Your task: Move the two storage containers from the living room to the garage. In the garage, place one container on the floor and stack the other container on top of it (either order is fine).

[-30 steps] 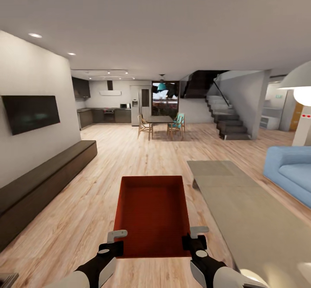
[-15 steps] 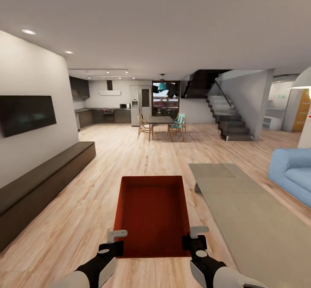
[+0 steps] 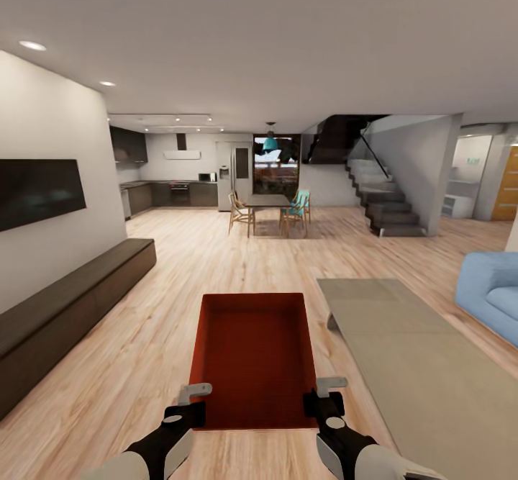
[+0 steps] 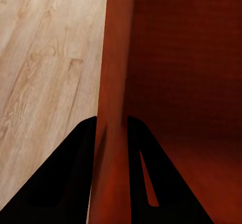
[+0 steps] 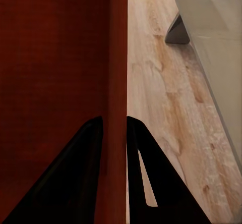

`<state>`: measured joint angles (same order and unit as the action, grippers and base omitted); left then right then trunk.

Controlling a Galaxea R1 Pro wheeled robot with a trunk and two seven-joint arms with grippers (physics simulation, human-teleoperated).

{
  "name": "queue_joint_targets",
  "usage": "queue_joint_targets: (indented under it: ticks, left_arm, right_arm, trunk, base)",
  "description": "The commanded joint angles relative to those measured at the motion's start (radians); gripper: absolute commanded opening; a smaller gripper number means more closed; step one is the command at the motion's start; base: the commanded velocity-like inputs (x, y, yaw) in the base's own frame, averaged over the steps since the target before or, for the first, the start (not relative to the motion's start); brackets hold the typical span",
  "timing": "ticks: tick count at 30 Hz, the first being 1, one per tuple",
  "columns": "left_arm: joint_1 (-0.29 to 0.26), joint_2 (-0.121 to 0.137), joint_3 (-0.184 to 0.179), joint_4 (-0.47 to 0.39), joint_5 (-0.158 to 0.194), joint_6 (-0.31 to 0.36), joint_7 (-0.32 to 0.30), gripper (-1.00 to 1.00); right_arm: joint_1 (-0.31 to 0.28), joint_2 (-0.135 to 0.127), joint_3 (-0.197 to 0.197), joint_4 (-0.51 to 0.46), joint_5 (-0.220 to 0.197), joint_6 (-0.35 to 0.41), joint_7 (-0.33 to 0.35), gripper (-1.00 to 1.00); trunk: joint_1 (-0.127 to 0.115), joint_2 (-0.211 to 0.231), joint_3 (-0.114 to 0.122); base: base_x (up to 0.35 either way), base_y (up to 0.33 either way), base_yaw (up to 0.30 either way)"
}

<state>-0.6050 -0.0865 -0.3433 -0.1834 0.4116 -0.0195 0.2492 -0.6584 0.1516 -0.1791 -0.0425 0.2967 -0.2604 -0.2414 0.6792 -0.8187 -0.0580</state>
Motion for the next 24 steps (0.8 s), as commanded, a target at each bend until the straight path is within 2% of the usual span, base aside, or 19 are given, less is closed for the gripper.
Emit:
queue_joint_targets:
  ticks: [1, 24]
  left_arm:
    - [-0.001, 0.001, 0.000, -0.002, 0.004, 0.000, 0.010, -1.00]
    - [-0.001, 0.001, 0.000, -0.002, 0.004, 0.000, 0.010, -1.00]
  right_arm:
    - [-0.001, 0.000, -0.033, 0.001, 0.007, -0.003, -0.006, -1.00]
    - [-0.001, 0.000, -0.033, 0.001, 0.005, -0.005, -0.006, -1.00]
  trunk:
    - [0.001, -0.001, -0.002]
    - [0.001, -0.001, -0.002]
  base:
    - [0.322, 0.000, 0.000]
    - [0.322, 0.000, 0.000]
